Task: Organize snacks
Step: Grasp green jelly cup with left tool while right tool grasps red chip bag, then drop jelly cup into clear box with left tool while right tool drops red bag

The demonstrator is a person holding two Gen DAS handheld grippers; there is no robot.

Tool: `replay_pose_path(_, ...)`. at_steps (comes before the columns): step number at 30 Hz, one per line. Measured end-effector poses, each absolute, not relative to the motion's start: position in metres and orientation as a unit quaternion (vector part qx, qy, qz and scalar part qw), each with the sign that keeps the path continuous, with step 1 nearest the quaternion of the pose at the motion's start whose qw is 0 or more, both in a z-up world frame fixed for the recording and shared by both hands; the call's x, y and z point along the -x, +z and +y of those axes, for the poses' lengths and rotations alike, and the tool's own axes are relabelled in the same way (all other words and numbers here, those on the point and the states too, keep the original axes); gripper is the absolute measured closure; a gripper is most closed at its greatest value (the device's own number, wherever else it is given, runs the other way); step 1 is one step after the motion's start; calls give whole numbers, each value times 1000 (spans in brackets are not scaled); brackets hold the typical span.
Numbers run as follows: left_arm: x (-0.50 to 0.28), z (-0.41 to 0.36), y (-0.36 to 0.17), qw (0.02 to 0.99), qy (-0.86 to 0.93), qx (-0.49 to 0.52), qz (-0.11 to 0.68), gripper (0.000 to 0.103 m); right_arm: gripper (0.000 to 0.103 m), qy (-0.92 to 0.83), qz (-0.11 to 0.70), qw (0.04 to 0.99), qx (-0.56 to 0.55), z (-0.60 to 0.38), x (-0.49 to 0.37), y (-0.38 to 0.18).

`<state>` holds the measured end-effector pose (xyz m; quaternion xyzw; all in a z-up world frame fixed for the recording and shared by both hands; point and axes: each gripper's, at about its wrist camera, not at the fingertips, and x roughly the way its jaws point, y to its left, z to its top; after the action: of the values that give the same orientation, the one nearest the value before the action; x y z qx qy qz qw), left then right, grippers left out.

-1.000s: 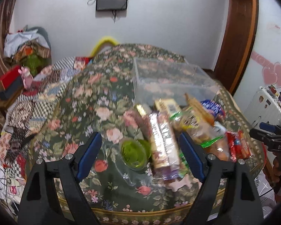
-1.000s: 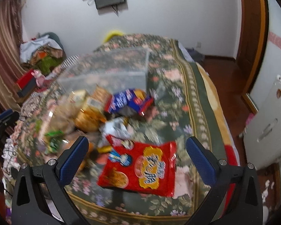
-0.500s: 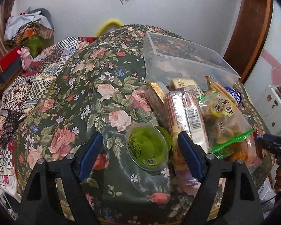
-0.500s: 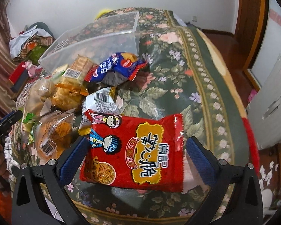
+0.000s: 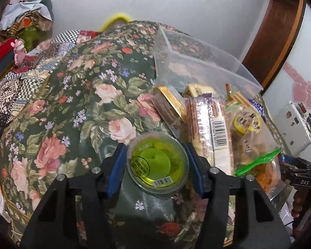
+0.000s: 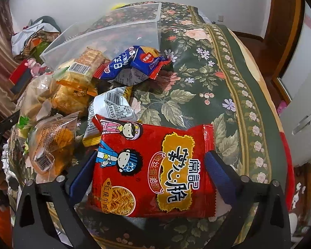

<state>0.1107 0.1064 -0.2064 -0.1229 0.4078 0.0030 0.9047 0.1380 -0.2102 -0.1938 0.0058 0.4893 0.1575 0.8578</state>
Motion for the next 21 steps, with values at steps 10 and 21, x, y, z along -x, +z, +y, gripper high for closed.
replay_pose_path(10,-103,105,-193,909,28,109,401,47,36,161,466,870,-13,-221,-137,-183)
replay_pose_path(21,-90,102,-144,930,34,92,355,47,74,172,430,886,-22,-226,-141,-161)
